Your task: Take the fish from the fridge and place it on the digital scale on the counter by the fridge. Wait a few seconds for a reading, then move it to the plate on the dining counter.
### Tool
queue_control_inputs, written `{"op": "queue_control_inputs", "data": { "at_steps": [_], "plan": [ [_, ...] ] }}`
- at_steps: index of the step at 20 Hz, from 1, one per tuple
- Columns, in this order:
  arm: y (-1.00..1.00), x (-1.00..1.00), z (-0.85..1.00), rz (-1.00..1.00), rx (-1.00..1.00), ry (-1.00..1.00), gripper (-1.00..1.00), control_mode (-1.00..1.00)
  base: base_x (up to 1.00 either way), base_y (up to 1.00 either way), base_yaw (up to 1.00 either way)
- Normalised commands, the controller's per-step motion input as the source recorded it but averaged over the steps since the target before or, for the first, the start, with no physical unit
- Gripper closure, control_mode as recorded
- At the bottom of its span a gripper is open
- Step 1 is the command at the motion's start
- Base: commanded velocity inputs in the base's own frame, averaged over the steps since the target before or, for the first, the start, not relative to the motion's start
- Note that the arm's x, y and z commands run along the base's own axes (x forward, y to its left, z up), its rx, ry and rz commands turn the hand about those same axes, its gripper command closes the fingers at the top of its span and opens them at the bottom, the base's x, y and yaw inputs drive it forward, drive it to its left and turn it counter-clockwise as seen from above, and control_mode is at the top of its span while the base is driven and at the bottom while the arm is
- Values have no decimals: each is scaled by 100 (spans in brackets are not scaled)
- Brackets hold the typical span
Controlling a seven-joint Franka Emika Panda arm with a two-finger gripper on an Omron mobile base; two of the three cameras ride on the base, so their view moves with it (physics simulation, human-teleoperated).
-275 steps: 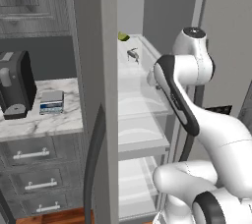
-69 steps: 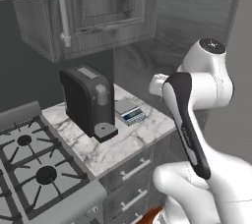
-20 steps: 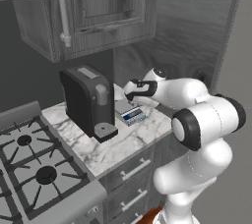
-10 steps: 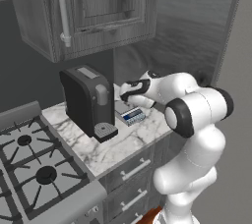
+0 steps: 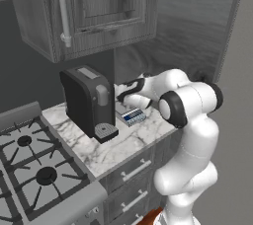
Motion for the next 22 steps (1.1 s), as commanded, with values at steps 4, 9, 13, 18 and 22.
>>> {"op": "queue_control_inputs", "data": {
  "at_steps": [4, 9, 13, 18, 22],
  "plan": [
    [13, 13, -18, 0, 0, 0, 100, -100, 0, 0, 0],
    [13, 12, -14, 0, 0, 0, -100, -100, 0, 0, 0],
    [5, 2, -6, 0, 0, 0, -100, -100, 0, 0, 0],
    [0, 4, 0, 0, 0, 0, -100, -100, 0, 0, 0],
    [0, 4, 0, 0, 0, 0, -100, -100, 0, 0, 0]
  ]
}}
